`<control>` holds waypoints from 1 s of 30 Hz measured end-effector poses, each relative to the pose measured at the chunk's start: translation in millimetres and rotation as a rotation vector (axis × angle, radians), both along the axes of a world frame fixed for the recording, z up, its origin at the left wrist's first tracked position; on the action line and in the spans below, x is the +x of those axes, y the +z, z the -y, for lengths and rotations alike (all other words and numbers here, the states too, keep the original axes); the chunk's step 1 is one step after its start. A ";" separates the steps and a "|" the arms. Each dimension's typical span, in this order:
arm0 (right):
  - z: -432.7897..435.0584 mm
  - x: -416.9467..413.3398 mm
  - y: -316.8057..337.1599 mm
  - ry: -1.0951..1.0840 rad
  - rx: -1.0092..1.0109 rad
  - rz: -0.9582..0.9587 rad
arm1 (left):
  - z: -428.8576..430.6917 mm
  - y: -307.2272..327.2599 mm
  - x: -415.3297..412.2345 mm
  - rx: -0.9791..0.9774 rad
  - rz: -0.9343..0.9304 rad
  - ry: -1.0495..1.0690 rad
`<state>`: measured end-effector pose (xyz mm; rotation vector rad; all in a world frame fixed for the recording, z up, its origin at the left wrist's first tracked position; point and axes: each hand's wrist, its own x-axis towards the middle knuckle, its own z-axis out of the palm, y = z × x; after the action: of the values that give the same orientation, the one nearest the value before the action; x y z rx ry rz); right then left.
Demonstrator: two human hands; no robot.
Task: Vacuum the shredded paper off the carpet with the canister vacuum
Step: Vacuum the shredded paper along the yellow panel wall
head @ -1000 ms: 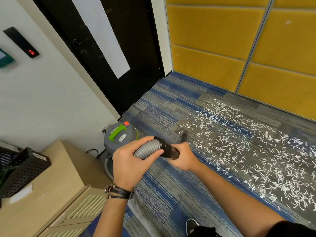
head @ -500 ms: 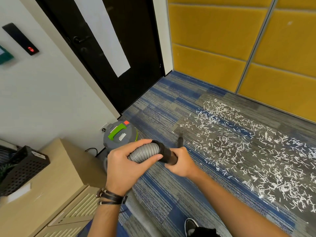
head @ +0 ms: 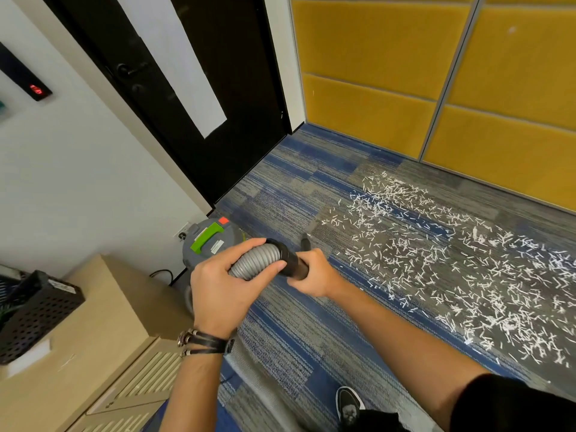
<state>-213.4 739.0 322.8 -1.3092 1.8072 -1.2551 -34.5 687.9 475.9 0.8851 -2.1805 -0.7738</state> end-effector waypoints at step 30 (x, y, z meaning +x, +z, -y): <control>-141.1 101.6 19.2 -0.102 0.028 -0.019 | -89.8 13.2 96.9 0.144 -0.092 -0.166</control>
<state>-111.8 880.1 342.1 -1.2314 1.9193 -1.2704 62.5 777.7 489.1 0.7288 -2.1572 -1.0422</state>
